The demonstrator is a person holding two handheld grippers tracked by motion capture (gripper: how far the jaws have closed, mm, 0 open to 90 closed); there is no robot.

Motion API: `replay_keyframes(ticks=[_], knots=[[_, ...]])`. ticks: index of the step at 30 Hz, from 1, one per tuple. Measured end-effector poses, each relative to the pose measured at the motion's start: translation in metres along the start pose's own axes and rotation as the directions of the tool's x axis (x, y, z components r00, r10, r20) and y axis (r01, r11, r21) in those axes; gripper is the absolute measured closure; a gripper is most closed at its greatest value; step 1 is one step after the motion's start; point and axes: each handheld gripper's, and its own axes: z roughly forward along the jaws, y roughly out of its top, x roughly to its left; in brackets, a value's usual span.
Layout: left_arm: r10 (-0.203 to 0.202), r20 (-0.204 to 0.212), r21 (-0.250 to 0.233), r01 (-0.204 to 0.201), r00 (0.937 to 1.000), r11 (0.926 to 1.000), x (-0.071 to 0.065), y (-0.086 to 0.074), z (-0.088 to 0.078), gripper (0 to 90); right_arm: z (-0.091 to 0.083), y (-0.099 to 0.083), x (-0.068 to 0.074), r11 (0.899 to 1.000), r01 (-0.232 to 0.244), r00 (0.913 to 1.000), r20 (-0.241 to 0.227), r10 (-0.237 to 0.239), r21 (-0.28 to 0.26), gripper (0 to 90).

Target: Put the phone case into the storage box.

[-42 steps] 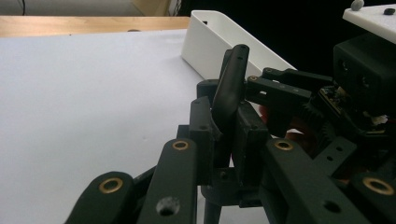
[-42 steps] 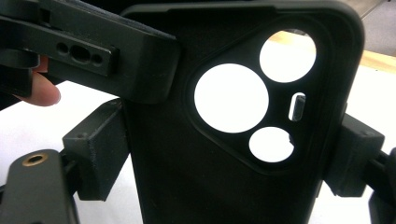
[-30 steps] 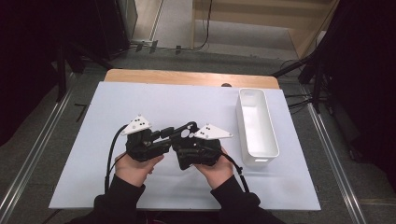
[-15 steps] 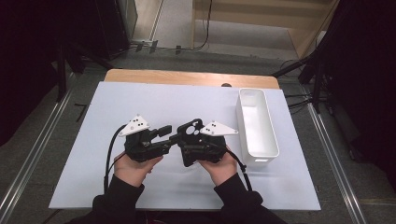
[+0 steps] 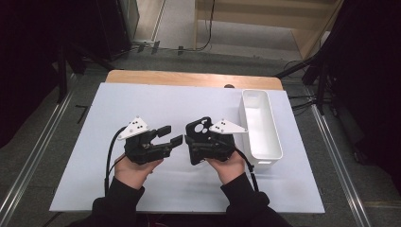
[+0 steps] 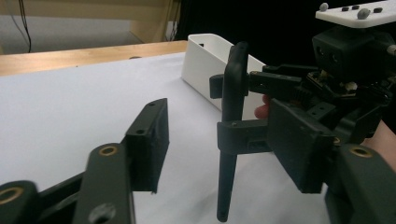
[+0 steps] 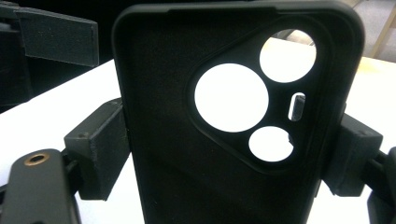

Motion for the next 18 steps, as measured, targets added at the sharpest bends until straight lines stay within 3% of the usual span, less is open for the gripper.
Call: replay_keyframes(ticks=[8, 10, 16, 18], knots=[[0.020, 0.036, 0.003, -0.020, 0.9992, 0.9998, 0.006, -0.007, 0.003, 33.4, -0.002, 0.001, -0.003, 1.000, 0.006, 1.0000, 0.006, -0.006, -0.004, 13.8], [0.036, 0.062, 0.001, -0.036, 0.9974, 0.9993, 0.009, -0.010, 0.005, 26.4, -0.002, 0.001, -0.003, 1.000, 0.005, 1.0000, 0.006, -0.005, -0.005, 13.8], [0.060, 0.104, -0.002, -0.060, 0.9928, 0.9982, 0.018, -0.023, 0.010, 26.2, -0.005, 0.003, -0.005, 1.000, 0.008, 0.9999, 0.010, -0.008, -0.009, 13.8], [0.097, 0.103, -0.009, -0.096, 0.9900, 0.9953, 0.020, -0.025, 0.010, 26.2, -0.005, 0.003, -0.005, 1.000, 0.007, 0.9999, 0.009, -0.007, -0.012, 13.8]])
